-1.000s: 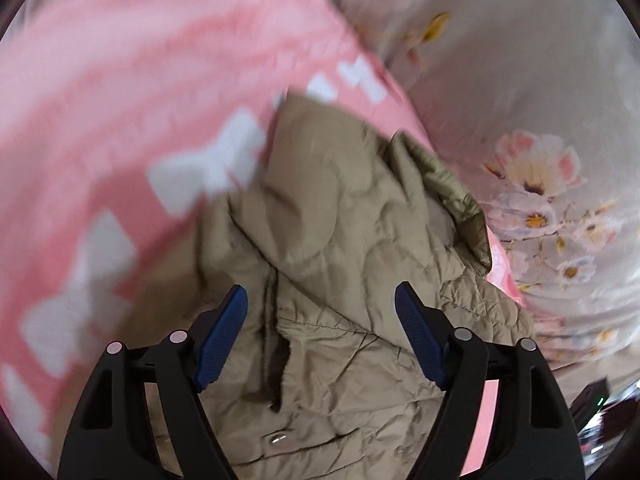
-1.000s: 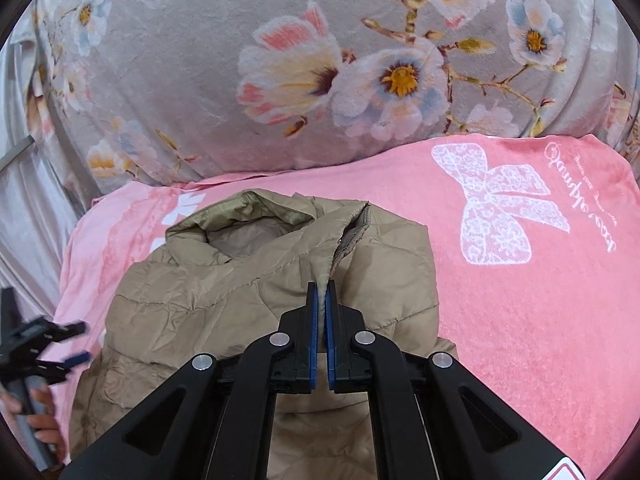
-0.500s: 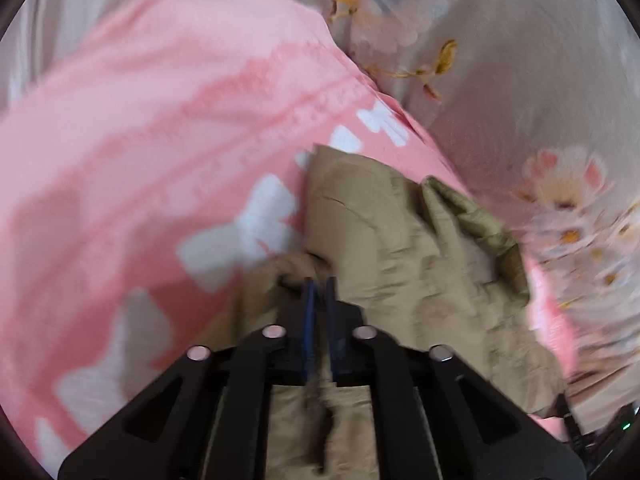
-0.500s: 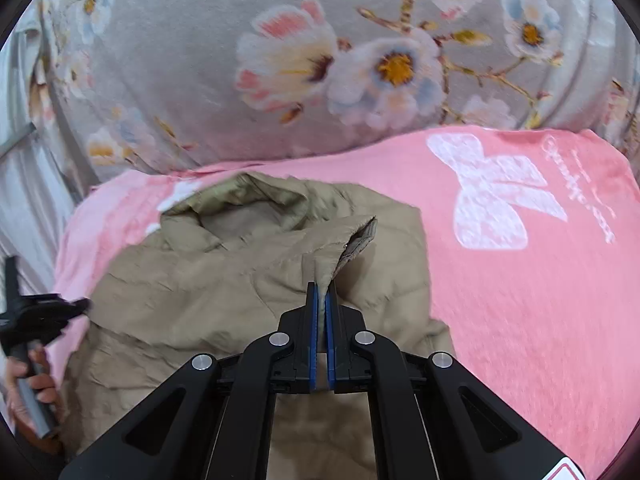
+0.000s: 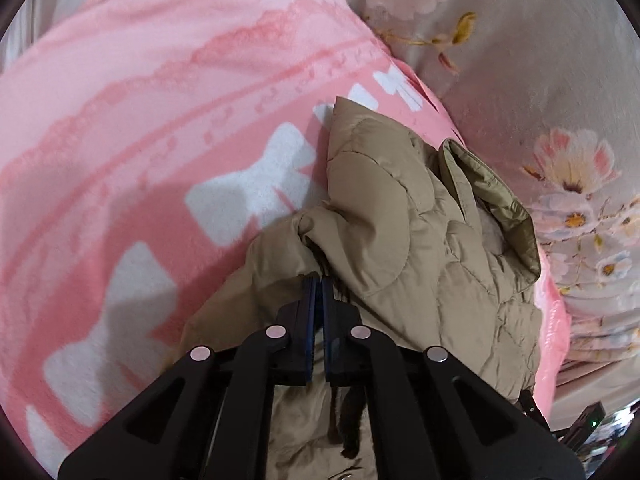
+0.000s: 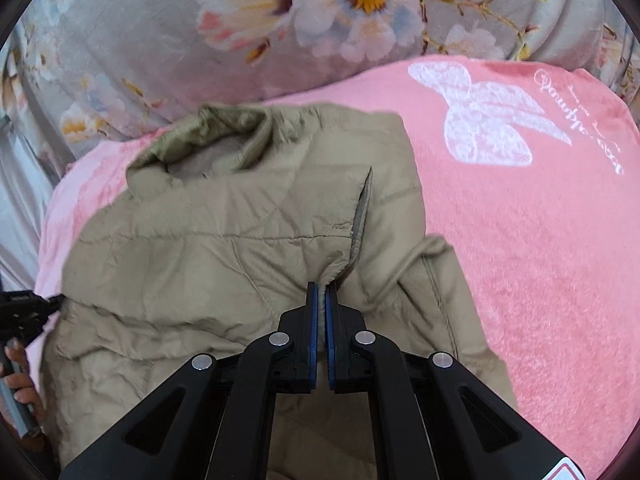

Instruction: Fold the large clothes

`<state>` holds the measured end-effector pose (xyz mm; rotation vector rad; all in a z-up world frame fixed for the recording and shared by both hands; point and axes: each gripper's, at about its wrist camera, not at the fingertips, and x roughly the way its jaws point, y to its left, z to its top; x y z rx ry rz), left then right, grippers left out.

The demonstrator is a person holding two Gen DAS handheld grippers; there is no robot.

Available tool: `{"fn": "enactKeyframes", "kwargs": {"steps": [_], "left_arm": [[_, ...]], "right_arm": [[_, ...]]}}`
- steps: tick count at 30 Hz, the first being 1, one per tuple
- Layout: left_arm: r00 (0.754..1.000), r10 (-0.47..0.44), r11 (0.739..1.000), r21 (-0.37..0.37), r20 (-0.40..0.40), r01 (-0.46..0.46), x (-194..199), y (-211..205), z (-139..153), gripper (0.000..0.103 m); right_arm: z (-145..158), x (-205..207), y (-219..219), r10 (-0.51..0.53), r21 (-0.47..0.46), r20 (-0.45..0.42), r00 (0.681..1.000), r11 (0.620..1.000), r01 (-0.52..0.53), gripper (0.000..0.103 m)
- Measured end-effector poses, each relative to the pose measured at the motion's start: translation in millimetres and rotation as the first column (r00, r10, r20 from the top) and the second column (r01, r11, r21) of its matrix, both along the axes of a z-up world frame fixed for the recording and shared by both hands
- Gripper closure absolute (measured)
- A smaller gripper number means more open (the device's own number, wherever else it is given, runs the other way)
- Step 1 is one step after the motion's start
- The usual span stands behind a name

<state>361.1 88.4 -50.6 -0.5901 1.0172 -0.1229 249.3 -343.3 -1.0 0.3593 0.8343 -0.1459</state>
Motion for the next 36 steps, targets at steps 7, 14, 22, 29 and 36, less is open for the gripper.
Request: {"fn": "enactKeyframes", "kwargs": {"steps": [7,14,22,29,36], "left_arm": [[0.992,0.105,0.983,-0.157,0.068,-0.093,-25,14,20,0.050],[0.999,0.050,0.985,-0.163,-0.007,-0.051,2,-3,2,0.050],[0.995,0.067,0.992,-0.109,0.070,-0.059,12,-2,20,0.100],[0.999,0.009,0.998,0.065,0.054,-0.013,-1,-7,-11,0.099],[0.995,-0.025,0.986,0.165,0.091,0.010,-2,-18,-17,0.095]], "right_arm": [[23,4,6,0.033,-0.024,0.034,0.999,0.999,-0.032,0.100],[33,2,10,0.041,-0.015,0.058,0.997,0.999,-0.040,0.100],[50,-7,14,0.086,0.005,0.122,0.989,0.996,-0.087,0.100],[-15,0,23,0.092,-0.004,-0.060,0.994,0.996,-0.093,0.100],[-36,4,20,0.086,0.030,-0.093,0.992,0.996,-0.084,0.101]]}}
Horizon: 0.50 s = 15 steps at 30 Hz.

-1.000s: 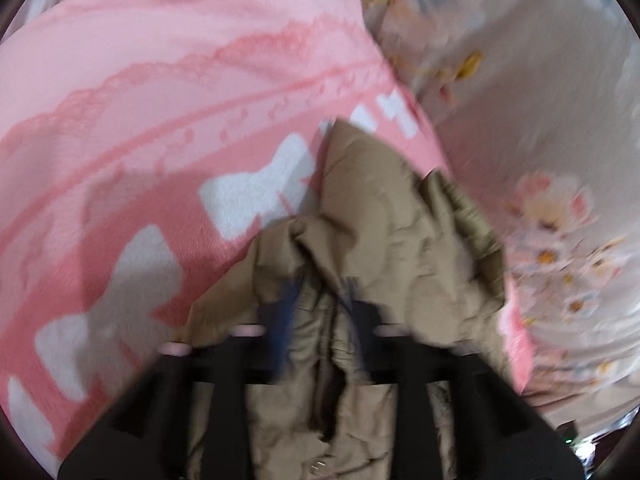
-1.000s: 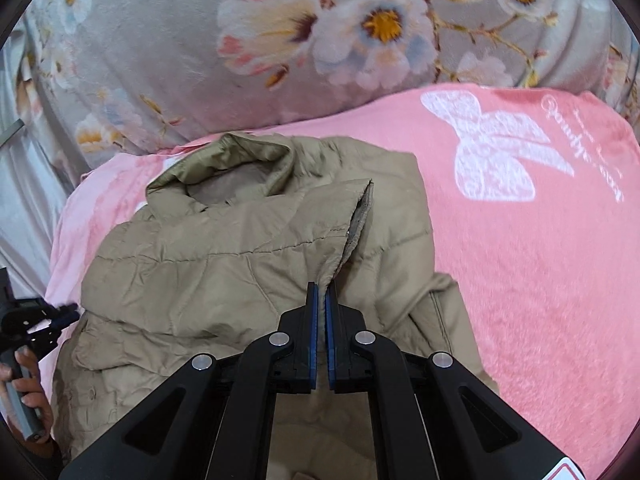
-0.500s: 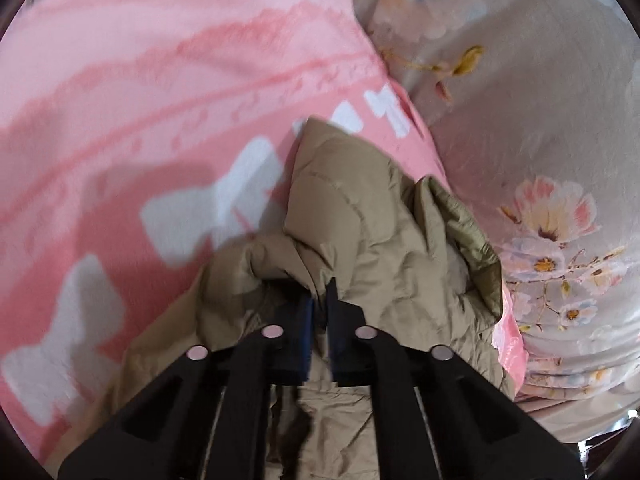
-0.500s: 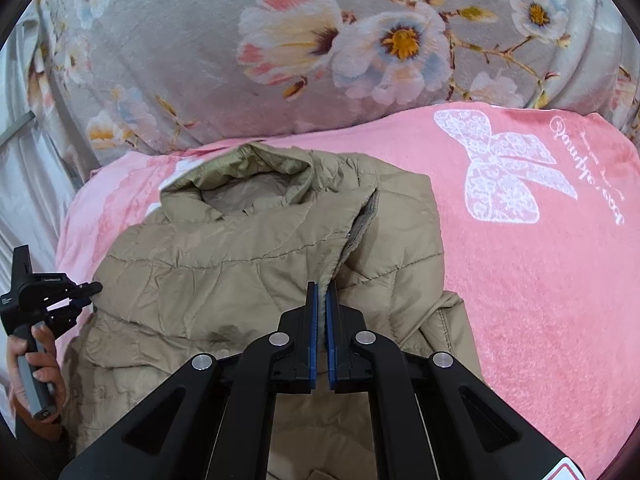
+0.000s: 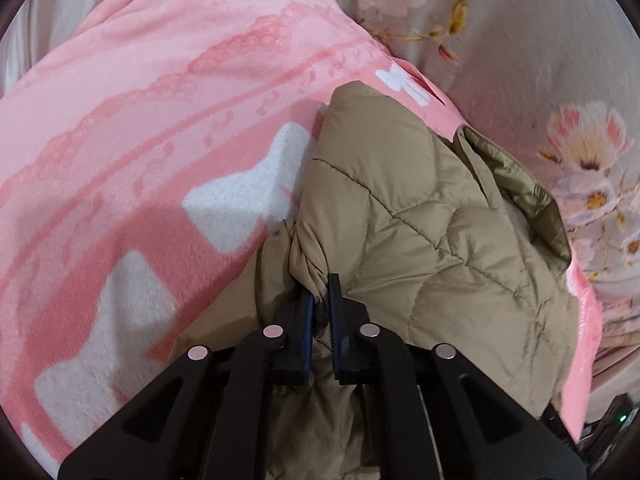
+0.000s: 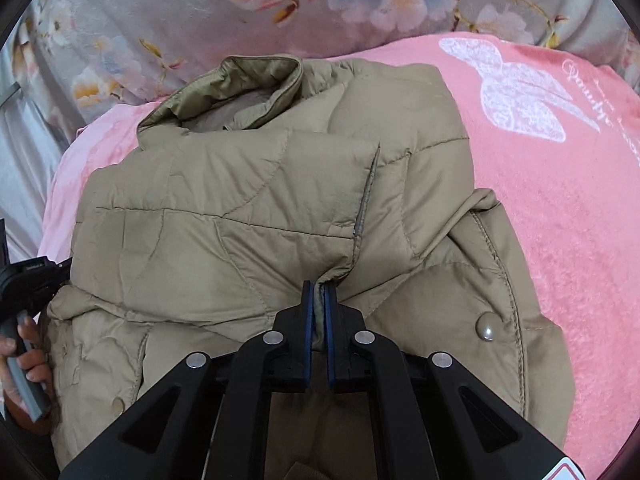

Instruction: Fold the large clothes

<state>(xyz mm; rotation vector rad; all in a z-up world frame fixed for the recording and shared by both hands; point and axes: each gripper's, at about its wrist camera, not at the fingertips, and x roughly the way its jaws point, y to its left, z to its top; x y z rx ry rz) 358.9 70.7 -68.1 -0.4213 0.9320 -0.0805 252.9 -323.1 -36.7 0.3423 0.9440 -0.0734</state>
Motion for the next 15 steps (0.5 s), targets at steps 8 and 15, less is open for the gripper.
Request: {"fn": "enactKeyframes", "kwargs": {"steps": [8,15], "left_arm": [[0.991,-0.054,0.982,0.185,0.124,0.030,-42,3,68,0.072],[0.970,-0.227,0.958,0.200,0.085,0.206,-5,-85,74,0.059]], "right_arm": [[53,-38,-7,-0.057,-0.014,0.056,0.997,0.998,0.058,0.085],[59,27,40,0.039,-0.054,0.091,0.995,0.998,-0.034,0.085]]}}
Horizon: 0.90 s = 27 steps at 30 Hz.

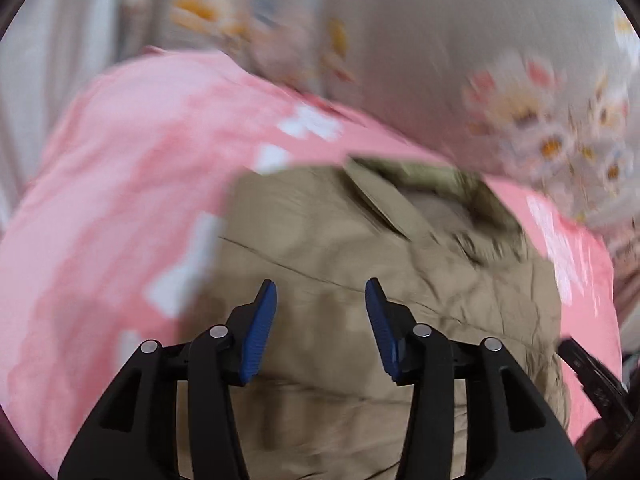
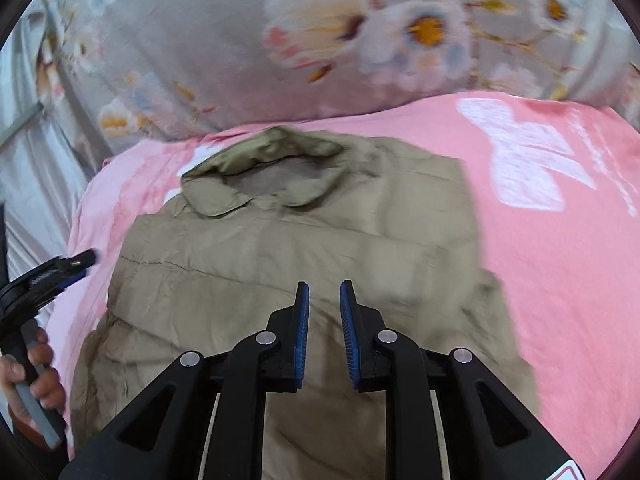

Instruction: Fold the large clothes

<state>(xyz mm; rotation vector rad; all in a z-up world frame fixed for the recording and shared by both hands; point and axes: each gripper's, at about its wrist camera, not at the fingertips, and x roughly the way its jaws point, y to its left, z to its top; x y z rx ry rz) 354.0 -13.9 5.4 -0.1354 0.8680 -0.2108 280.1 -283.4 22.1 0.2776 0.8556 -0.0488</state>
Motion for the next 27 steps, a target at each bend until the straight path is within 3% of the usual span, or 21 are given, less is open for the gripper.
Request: {"fn": "enactKeyframes", "kwargs": {"steps": [3,8,27], "left_arm": [[0.999,-0.032,0.998,0.059,-0.030,0.034,7,-25,-29,0.059],[1.000,-0.020,0.995,0.103,0.023,0.018,2,-30,-57,0.057],[0.997,-0.021,0.964,0.267,0.070,0.001,0,-52,-72,0.057]], "right_arm": [[-24,16,15,0.013,-0.047,-0.046,0.999,0.999,-0.016,0.085],[-51,13,13,0.017,-0.022,-0.033,0.999,1.000,-0.018,0.089],[-62,13,16,0.018,-0.032,-0.019,1.000,0.999,-0.018,0.090]]}}
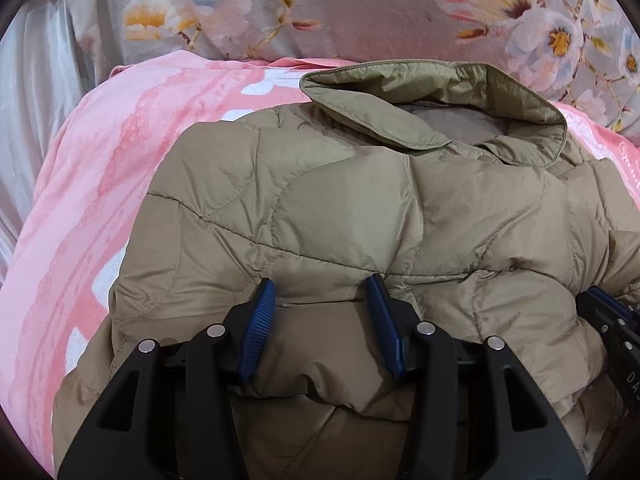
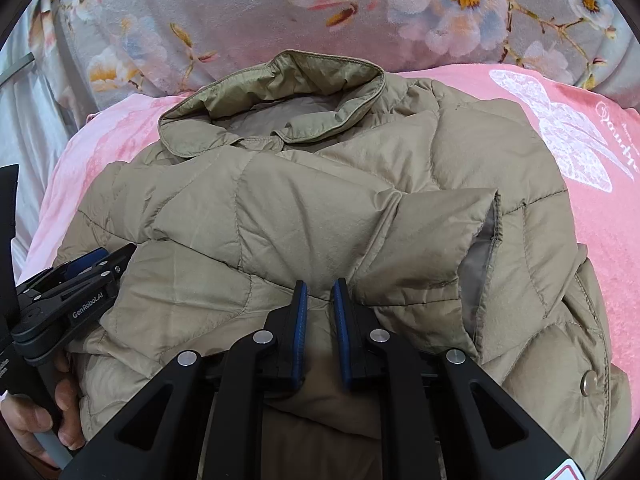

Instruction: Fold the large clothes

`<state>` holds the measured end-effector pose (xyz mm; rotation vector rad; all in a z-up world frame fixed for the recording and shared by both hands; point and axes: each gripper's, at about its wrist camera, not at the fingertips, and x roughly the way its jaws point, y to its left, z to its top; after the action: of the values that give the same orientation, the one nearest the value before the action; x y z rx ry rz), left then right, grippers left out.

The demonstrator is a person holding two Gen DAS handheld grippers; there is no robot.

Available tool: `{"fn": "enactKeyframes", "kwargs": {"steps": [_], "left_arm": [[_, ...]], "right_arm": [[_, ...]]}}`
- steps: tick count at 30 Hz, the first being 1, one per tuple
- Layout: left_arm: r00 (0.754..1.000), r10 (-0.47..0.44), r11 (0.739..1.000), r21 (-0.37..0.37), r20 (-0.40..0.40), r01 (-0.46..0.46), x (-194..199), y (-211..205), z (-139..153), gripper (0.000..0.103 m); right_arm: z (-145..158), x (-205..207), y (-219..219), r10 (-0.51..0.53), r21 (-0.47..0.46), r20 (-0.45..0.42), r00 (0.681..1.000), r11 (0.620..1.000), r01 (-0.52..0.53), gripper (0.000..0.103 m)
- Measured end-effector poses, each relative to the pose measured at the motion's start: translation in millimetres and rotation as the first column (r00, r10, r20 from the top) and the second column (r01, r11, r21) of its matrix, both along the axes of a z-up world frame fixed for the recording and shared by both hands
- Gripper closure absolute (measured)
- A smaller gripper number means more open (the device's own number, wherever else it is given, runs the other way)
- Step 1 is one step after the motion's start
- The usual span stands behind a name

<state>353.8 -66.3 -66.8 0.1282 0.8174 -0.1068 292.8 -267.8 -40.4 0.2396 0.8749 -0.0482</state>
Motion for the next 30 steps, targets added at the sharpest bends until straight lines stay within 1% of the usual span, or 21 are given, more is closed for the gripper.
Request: {"fn": "enactKeyframes", "kwargs": {"steps": [5,7,8,9,10,11,12,13,14,16,17,19,21,22,23,24,25,26,27,29,30], "left_arm": [[1.000,-0.001,0.999,0.034,-0.002,0.001,0,-4,0,0.057],[0.999,-0.025,0.999,0.025,-0.036,0.026,0,-1,9,0.057],[0.997,-0.052,0.998,-0.022,-0.062,0.051,0,6,21,0.057],[0.995,-0.072,0.995,-0.072,-0.064,0.067,-1,12,32,0.057],[0.995,-0.082,0.990,-0.116,-0.054,0.076,1,18,46,0.057],[0.996,-0.083,0.983,-0.165,-0.033,0.076,6,25,66,0.053],[0.997,-0.075,0.979,-0.193,-0.022,0.070,12,28,76,0.043],[0.998,-0.057,0.969,-0.243,-0.017,0.051,24,31,87,0.038],[0.999,-0.043,0.954,-0.297,-0.029,0.033,40,32,93,0.035],[0.996,-0.030,0.934,-0.358,-0.082,-0.001,69,28,90,0.035],[0.990,-0.026,0.918,-0.396,-0.140,-0.032,89,23,80,0.035],[0.971,-0.044,0.894,-0.442,-0.233,-0.066,113,13,59,0.036],[0.959,-0.039,0.892,-0.442,-0.280,-0.093,126,4,41,0.052],[0.960,-0.041,0.897,-0.433,-0.278,-0.087,130,-1,35,0.058],[0.961,-0.042,0.903,-0.422,-0.272,-0.080,131,-5,33,0.076],[0.960,-0.048,0.906,-0.416,-0.275,-0.074,134,-9,27,0.085],[0.960,-0.046,0.907,-0.415,-0.277,-0.076,135,-9,23,0.086],[0.961,-0.047,0.907,-0.415,-0.271,-0.073,135,-8,19,0.090],[0.963,-0.048,0.913,-0.403,-0.264,-0.065,134,-8,15,0.093],[0.970,-0.062,0.930,-0.366,-0.235,-0.029,130,-10,5,0.096],[0.972,-0.067,0.935,-0.355,-0.225,-0.018,128,-10,2,0.096]], "right_arm": [[0,0,-2,0.004,0.020,0.000,1.000,1.000,-0.004,0.090],[2,0,-8,0.022,0.055,-0.013,1.000,0.998,-0.021,0.089],[7,0,-11,0.037,0.068,-0.029,0.999,0.997,-0.035,0.087],[12,-1,-14,0.044,0.083,-0.031,0.999,0.996,-0.041,0.082],[22,-1,-20,0.039,0.112,-0.010,0.999,0.993,-0.038,0.074],[31,1,-26,0.023,0.139,0.015,1.000,0.990,-0.024,0.070],[39,5,-32,0.005,0.171,0.037,0.999,0.985,-0.012,0.064],[46,12,-39,-0.015,0.223,0.059,0.998,0.975,0.002,0.060],[50,24,-46,-0.031,0.289,0.070,0.997,0.957,0.010,0.059],[48,48,-57,-0.059,0.377,0.073,0.996,0.926,0.027,0.059],[44,61,-62,-0.083,0.397,0.068,0.994,0.917,0.049,0.059],[32,82,-68,-0.132,0.414,0.035,0.991,0.904,0.105,0.059],[16,100,-73,-0.152,0.452,-0.006,0.988,0.881,0.138,0.061],[9,105,-73,-0.148,0.461,-0.022,0.989,0.876,0.142,0.072],[2,112,-71,-0.134,0.456,-0.032,0.990,0.880,0.134,0.082],[0,115,-69,-0.121,0.439,-0.031,0.992,0.890,0.122,0.098],[1,114,-66,-0.111,0.413,-0.009,0.994,0.904,0.105,0.099],[4,111,-63,-0.100,0.382,0.026,0.995,0.920,0.082,0.099],[7,107,-59,-0.088,0.326,0.053,0.995,0.943,0.066,0.100],[6,101,-51,-0.073,0.227,0.072,0.995,0.972,0.055,0.100],[3,100,-49,-0.077,0.197,0.059,0.995,0.978,0.064,0.101]]}}
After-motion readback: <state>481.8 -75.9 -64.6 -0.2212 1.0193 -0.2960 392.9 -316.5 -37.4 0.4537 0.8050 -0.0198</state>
